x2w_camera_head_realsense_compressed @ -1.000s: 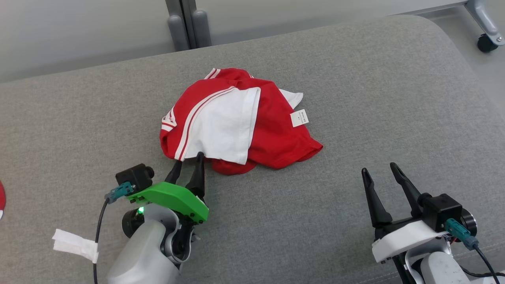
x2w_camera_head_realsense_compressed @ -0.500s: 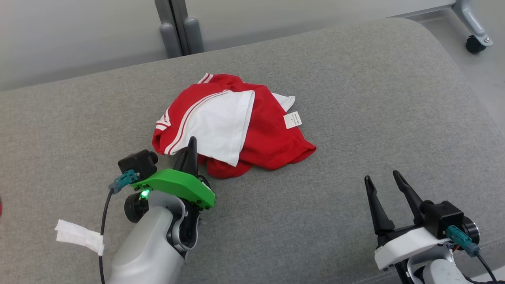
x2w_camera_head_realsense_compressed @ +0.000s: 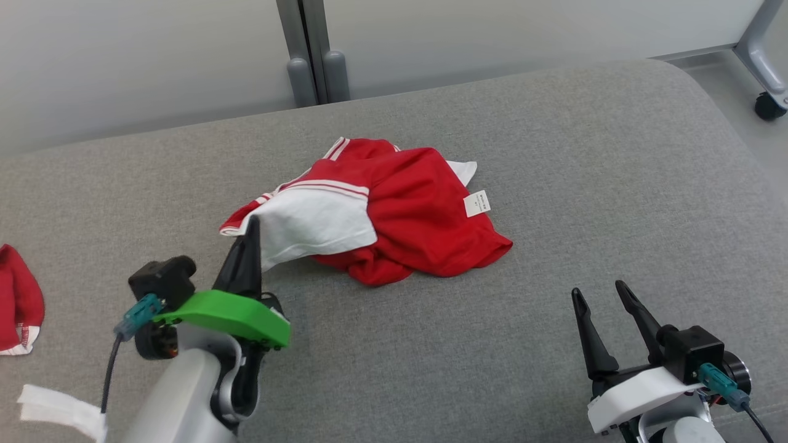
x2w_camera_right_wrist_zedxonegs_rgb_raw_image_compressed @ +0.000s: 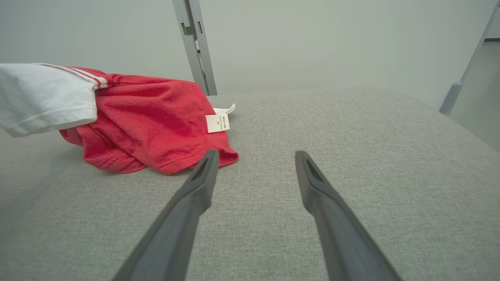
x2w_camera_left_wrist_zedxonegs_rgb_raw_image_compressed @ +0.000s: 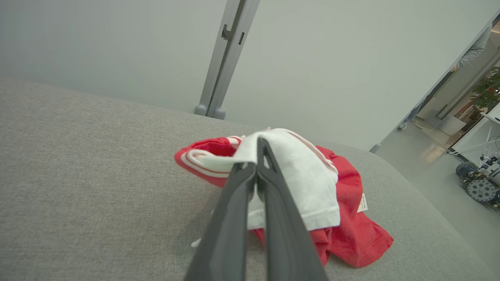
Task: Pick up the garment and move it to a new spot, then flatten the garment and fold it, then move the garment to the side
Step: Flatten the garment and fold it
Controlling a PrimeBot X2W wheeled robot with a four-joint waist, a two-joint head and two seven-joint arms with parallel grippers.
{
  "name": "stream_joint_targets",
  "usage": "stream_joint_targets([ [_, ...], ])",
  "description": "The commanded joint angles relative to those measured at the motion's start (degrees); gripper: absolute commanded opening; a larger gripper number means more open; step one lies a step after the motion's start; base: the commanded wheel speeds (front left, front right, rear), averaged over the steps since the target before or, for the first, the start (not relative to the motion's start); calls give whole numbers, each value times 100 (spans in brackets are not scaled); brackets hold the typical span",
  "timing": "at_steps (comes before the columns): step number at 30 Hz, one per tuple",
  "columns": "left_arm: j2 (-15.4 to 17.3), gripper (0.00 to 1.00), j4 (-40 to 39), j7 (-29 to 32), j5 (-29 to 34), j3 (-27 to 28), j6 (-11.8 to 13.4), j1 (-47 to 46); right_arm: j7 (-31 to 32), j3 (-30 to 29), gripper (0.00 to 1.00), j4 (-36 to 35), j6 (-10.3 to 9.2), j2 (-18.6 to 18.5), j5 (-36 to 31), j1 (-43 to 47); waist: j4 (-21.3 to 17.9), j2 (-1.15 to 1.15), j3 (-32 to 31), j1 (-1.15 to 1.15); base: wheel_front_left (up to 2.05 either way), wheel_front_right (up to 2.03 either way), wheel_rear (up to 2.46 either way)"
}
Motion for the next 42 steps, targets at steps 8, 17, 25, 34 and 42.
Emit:
stream_joint_targets([
  [8, 1035, 0, -746, 288, 70, 334, 354, 878, -3, -127, 100, -31, -8, -21, -38, 76, 144, 0, -61, 0, 0, 0, 0],
  [17, 1466, 0, -333, 723, -146, 503, 483, 1311, -3, -153, 100, -35, -8, -22, -96, -58, 133, 0, 37, 0, 0, 0, 0],
  [25, 1359, 3, 381, 458, 1, 460, 501, 998, -3, -194, 100, -23, -8, -21, -165, -118, 132, 0, 94, 0, 0, 0, 0],
  [34, 1072, 100, 918, 75, 293, 367, 427, 516, -2, -64, 100, -12, -8, -21, -463, -417, 261, 0, 112, 0, 0, 0, 0],
  [42, 798, 100, 188, -15, 778, 641, 484, 663, -3, 77, 100, 481, -8, -21, -1192, -1477, 636, 0, 223, 0, 0, 0, 0],
])
